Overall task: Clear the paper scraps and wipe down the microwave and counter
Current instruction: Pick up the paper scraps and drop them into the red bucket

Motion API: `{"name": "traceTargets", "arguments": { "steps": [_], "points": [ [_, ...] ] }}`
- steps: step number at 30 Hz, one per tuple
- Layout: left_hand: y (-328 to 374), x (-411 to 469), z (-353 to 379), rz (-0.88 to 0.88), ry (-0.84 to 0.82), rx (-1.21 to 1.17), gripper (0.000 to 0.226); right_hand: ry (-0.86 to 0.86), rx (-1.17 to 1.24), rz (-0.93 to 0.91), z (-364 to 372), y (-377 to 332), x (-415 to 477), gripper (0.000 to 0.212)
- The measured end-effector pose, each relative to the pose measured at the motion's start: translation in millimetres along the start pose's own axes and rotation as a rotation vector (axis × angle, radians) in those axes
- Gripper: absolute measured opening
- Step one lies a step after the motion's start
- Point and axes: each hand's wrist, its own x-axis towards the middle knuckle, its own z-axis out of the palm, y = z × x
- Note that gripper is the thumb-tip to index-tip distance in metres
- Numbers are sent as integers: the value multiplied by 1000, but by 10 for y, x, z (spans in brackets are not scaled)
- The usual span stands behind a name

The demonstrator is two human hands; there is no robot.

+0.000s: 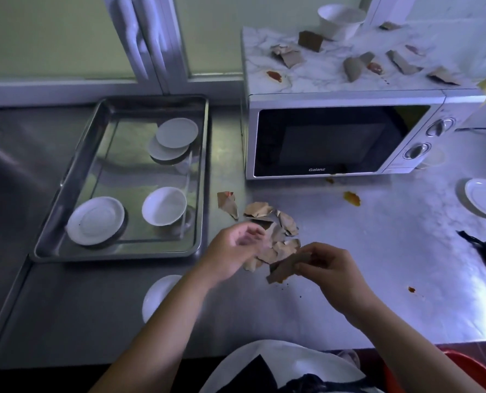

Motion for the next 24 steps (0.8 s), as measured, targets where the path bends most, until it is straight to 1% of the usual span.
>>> {"name": "traceTargets", "arguments": {
  "steps": [2, 3, 5, 7, 9, 10, 12, 15, 16, 19, 20, 24],
  "points": [
    [-37, 269, -168, -63, 153, 257, 21, 85, 41, 48, -105, 67, -28, 24],
    [-61, 426, -240, -97, 214, 392, 21, 124, 48, 76, -159, 101, -49, 24],
    [-110, 758, -339, -145, 276, 614, 32, 194, 43, 128, -262, 165, -102, 26],
    [-131, 1049, -380, -180, 279, 838, 33, 256, 31, 157, -356, 205, -167, 27],
    [-139, 1274, -398, -222, 228, 1034, 28, 301, 29, 170, -441, 224, -251, 24],
    [-138, 1367, -410, -243, 203, 1101, 29, 314, 40, 175, -480, 232, -298, 21],
    [-125, 1522, -436, -291, 165, 1156, 40, 342, 65, 192, -554, 256, -385, 17],
    [-116, 1652, -473, -399, 102, 1172, 58, 403, 75, 219, -640, 333, -498, 17],
    [-125, 1668, -478, -427, 97, 1180, 59, 422, 77, 223, -667, 364, -528, 18],
    [-143, 1670, -470, -437, 139, 1219, 36, 434, 86, 219, -758, 420, -582, 20],
    [-121, 1651, -464, -429, 156, 1228, 32, 423, 80, 209, -788, 433, -589, 21],
    [189, 1458, -442, -413, 202, 1158, 33, 387, 92, 175, -882, 474, -571, 25]
  ]
}}
